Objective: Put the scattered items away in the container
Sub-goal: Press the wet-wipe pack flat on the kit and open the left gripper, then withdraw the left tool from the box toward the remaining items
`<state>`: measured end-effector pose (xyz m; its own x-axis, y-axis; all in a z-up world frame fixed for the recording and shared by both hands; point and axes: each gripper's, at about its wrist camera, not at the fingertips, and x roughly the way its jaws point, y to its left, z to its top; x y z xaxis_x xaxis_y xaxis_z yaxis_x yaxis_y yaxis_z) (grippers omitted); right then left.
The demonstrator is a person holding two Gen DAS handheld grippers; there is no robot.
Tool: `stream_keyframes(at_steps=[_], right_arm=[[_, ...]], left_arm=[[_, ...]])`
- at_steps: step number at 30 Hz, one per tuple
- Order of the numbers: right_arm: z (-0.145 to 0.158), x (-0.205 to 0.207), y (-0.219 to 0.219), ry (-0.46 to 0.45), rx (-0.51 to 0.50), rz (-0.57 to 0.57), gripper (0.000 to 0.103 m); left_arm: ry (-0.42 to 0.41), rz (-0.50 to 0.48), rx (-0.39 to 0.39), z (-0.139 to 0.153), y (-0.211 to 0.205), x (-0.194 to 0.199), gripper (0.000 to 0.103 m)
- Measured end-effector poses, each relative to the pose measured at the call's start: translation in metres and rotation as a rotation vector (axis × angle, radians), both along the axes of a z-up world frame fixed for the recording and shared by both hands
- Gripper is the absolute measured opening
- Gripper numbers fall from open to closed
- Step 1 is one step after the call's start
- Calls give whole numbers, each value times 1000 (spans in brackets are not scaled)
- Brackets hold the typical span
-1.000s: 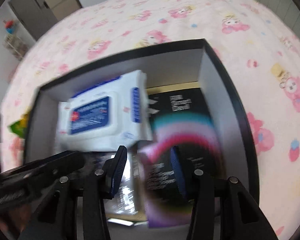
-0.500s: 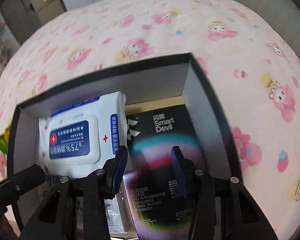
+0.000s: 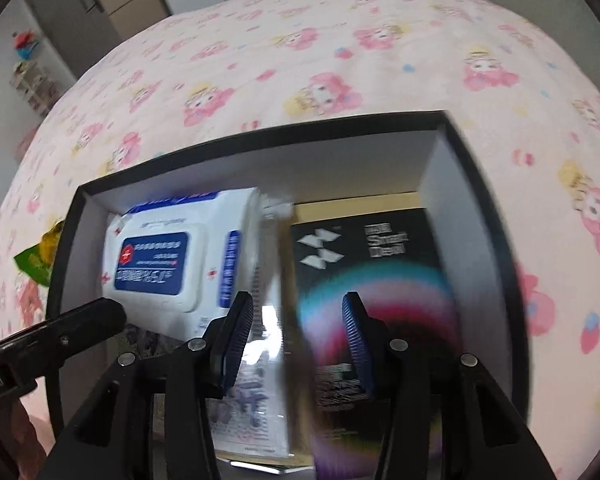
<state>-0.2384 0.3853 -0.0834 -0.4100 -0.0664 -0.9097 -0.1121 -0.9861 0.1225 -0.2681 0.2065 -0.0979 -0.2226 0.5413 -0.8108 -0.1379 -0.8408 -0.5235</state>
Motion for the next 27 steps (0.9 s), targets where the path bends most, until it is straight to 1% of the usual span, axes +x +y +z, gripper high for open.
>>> stream_keyframes(at_steps=[2, 5, 9, 11, 15, 17, 19, 22, 27], right_arm=[[4, 6, 1, 6, 16, 1, 42], [2, 6, -3, -9, 10, 28, 42], [4, 15, -16, -13, 43, 98, 42], [4, 20, -24, -9, 86, 147, 42], [-4, 18, -32, -28, 142, 192, 42], [-8, 16, -30, -41, 151, 182, 42], [-10, 14, -28, -46, 154, 171, 42], [-10, 14, -26, -39, 153, 158, 42], [-9, 15, -29, -31, 163, 156, 42]], left_arm=[[-10, -8, -10, -4, 4, -4, 34], [-29, -14, -32, -9, 8, -5, 34], [-46, -36, -50, -8, 9, 4, 34], [-46, -54, -80, -7, 10, 10, 34], [-78, -103, -155, -14, 22, 12, 34], [-86, -110, -173, -19, 26, 8, 34], [-89, -103, -176, -23, 28, 3, 34], [-98, -96, -161, -27, 29, -3, 34], [-87, -108, -143, -25, 27, 0, 34]])
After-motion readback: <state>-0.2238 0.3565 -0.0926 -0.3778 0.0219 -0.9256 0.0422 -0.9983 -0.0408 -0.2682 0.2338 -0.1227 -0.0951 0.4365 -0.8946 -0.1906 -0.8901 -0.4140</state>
